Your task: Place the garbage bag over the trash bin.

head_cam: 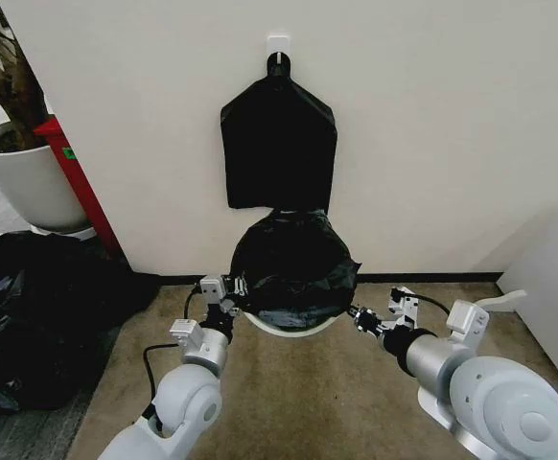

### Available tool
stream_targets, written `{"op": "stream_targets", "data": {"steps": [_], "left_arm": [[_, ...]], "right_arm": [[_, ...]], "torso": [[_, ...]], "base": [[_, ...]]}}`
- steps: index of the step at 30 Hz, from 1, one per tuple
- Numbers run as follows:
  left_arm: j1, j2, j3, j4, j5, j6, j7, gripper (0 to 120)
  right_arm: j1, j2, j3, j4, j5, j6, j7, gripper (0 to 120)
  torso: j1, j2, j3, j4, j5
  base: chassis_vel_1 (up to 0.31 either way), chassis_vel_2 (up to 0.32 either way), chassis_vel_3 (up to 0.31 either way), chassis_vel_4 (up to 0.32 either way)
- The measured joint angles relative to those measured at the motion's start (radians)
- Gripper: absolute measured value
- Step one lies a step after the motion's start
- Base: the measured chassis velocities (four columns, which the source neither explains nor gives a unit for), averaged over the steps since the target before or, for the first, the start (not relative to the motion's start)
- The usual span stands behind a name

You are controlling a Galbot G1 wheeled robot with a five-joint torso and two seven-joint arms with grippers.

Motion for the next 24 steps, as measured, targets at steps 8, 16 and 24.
{"op": "stream_targets", "data": {"steps": [8, 16, 24], "left_arm": [[-0.009, -0.005, -0.002, 0.012, -0.021, 0.012, -0.008, 2], [-0.019, -0.006, -0.007, 0.014, -0.061, 0.019, -0.025, 2], [-0.027, -0.012, -0.01, 0.011, -0.112, 0.028, -0.049, 2]], "right_arm": [[-0.007, -0.011, 0.046, 0.0, 0.036, -0.013, -0.004, 0], [-0.054, -0.01, 0.075, 0.0, 0.045, -0.03, 0.004, 0], [-0.112, 0.017, 0.054, 0.0, 0.082, -0.049, 0.032, 0]], "torso": [[0.0, 0.0, 0.0, 0.0, 0.0001], [0.0, 0.0, 0.0, 0.0, 0.0], [0.0, 0.0, 0.0, 0.0, -0.0001]], "base": [[0.0, 0.0, 0.0, 0.0], [0.0, 0.0, 0.0, 0.0], [0.0, 0.0, 0.0, 0.0]]}}
